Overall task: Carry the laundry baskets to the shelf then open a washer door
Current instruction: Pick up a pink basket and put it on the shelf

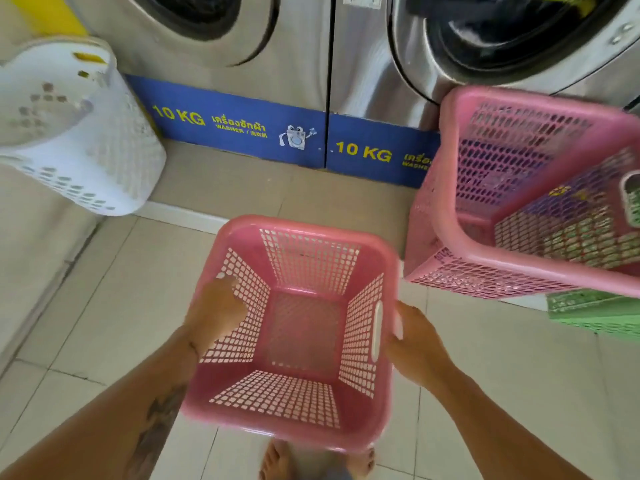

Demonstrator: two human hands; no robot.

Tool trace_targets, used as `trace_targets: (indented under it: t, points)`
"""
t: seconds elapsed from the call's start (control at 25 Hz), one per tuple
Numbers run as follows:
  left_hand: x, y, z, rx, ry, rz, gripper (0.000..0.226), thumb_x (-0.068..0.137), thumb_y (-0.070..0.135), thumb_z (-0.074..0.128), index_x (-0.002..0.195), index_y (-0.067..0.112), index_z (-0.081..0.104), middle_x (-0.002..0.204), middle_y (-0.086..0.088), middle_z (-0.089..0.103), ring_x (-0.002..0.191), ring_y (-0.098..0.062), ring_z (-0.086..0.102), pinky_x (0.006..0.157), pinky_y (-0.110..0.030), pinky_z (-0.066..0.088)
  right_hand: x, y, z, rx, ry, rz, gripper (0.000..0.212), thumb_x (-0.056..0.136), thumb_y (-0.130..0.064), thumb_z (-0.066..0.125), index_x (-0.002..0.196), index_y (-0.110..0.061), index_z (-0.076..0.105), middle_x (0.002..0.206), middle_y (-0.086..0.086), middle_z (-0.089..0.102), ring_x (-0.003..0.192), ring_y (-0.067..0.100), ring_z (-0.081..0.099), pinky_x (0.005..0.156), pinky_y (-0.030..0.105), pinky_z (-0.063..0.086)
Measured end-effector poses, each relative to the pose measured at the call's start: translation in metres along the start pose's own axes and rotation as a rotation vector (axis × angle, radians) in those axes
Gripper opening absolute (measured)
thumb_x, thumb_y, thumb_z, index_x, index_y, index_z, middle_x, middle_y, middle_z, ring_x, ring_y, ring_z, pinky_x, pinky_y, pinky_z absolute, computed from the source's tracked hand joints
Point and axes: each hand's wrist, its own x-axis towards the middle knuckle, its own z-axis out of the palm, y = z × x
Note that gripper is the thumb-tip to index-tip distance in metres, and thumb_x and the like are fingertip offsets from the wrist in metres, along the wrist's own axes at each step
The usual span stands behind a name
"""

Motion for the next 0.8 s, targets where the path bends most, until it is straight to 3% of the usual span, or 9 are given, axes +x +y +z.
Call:
trace_targets:
  t: [0.12,0.24,0.32,0.48,0.64,0.72,0.8]
  points:
    - [-0.038,0.089,-0.024,-0.169,-0.058,0.271,0.049,0.089,-0.006,0.046,0.131,0.016,0.058,0.123,0.001,0.064,0.101,-0.013,0.064,0.084,-0.023,0.056,-0.037,-0.039,-0.083,0.102,0.019,-0.117,0.049,0.090,-0.022,0.055,0.137,-0.035,0.047,0.130,-0.019,0.047,0.120,0.007,0.051,0.097,0.033,0.050]
    - [-0.075,0.194,-0.044,-0.337,-0.027,0.452,0.043,0.088,-0.004,0.049,0.125,0.012,0.063,0.120,-0.008,0.069,0.103,-0.015,0.065,0.089,-0.018,0.046,-0.058,-0.041,-0.181,0.086,0.167,-0.216,0.042,0.090,-0.017,0.058,0.131,-0.028,0.054,0.125,-0.012,0.056,0.109,0.004,0.056,0.093,0.026,0.050]
    - [-0.087,0.258,-0.047,-0.404,-0.004,0.497,0.039,0.087,-0.004,0.051,0.120,0.011,0.066,0.115,-0.009,0.071,0.098,-0.018,0.067,0.090,-0.020,0.047,-0.056,-0.023,-0.236,0.094,0.227,-0.178,0.047,0.091,-0.013,0.061,0.136,-0.025,0.051,0.129,-0.008,0.053,0.113,0.010,0.055,0.093,0.025,0.046]
    - [-0.079,0.370,-0.018,-0.439,0.022,0.512,0.027,0.086,0.001,0.055,0.101,0.020,0.069,0.095,0.005,0.071,0.091,-0.014,0.068,0.088,-0.029,0.050,-0.009,0.046,-0.321,0.103,0.281,-0.113,0.048,0.090,-0.013,0.060,0.136,-0.023,0.051,0.127,-0.004,0.053,0.118,0.021,0.056,0.092,0.028,0.044]
    - [-0.031,0.447,0.039,-0.289,0.222,0.385,0.041,0.080,0.020,0.058,0.121,0.018,0.062,0.106,-0.008,0.065,0.102,-0.031,0.062,0.085,-0.037,0.048,0.053,0.119,-0.384,0.003,0.311,-0.118,0.042,0.087,-0.008,0.057,0.127,-0.021,0.057,0.117,-0.004,0.055,0.104,0.017,0.056,0.084,0.010,0.036]
    - [-0.009,0.466,0.065,-0.237,0.301,0.370,0.065,0.070,0.028,0.054,0.134,0.023,0.051,0.117,-0.009,0.054,0.112,-0.035,0.053,0.093,-0.045,0.046,0.084,0.150,-0.403,-0.061,0.336,-0.116,0.047,0.082,-0.006,0.057,0.128,-0.020,0.056,0.120,0.001,0.053,0.106,0.021,0.055,0.091,0.021,0.040]
    - [0.014,0.475,0.086,-0.114,0.365,0.306,0.087,0.068,0.027,0.059,0.149,0.033,0.028,0.144,-0.013,0.036,0.132,-0.038,0.037,0.107,-0.053,0.035,0.116,0.174,-0.417,-0.160,0.323,-0.066,0.055,0.075,-0.014,0.057,0.129,-0.021,0.049,0.120,0.007,0.052,0.114,0.029,0.049,0.099,0.040,0.043]
